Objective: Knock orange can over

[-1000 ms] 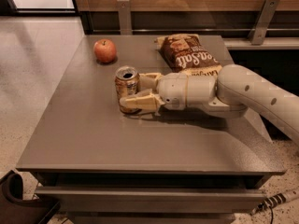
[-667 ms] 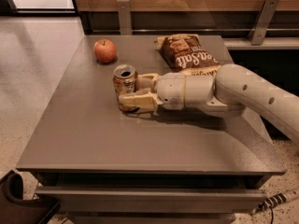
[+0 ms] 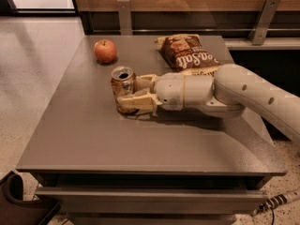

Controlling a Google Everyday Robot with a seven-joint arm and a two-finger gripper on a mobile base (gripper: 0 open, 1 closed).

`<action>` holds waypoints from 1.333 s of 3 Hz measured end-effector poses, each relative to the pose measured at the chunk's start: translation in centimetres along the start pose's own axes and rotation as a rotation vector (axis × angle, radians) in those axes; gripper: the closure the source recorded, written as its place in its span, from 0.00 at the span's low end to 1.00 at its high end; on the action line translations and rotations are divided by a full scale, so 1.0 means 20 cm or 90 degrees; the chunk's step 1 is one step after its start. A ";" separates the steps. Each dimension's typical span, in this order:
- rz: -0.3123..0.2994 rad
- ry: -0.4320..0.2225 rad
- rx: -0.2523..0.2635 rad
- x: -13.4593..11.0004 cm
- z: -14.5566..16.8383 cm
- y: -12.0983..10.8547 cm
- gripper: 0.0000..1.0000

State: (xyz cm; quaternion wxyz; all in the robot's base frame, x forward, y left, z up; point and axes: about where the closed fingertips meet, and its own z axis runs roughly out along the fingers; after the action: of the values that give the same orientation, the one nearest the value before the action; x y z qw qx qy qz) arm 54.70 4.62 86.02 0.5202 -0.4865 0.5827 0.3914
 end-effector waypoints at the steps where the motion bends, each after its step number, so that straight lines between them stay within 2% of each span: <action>1: 0.000 0.000 0.000 0.00 0.00 0.00 1.00; 2: -0.019 0.082 -0.008 -0.05 0.00 0.01 1.00; 4: -0.064 0.282 0.001 -0.16 -0.06 0.01 1.00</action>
Offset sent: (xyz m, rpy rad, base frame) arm -0.0044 0.0033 0.0219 -0.3056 0.0124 0.0341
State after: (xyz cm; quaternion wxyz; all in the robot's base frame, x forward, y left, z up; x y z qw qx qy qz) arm 54.28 4.05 89.39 0.3988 -0.5884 0.6582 0.2479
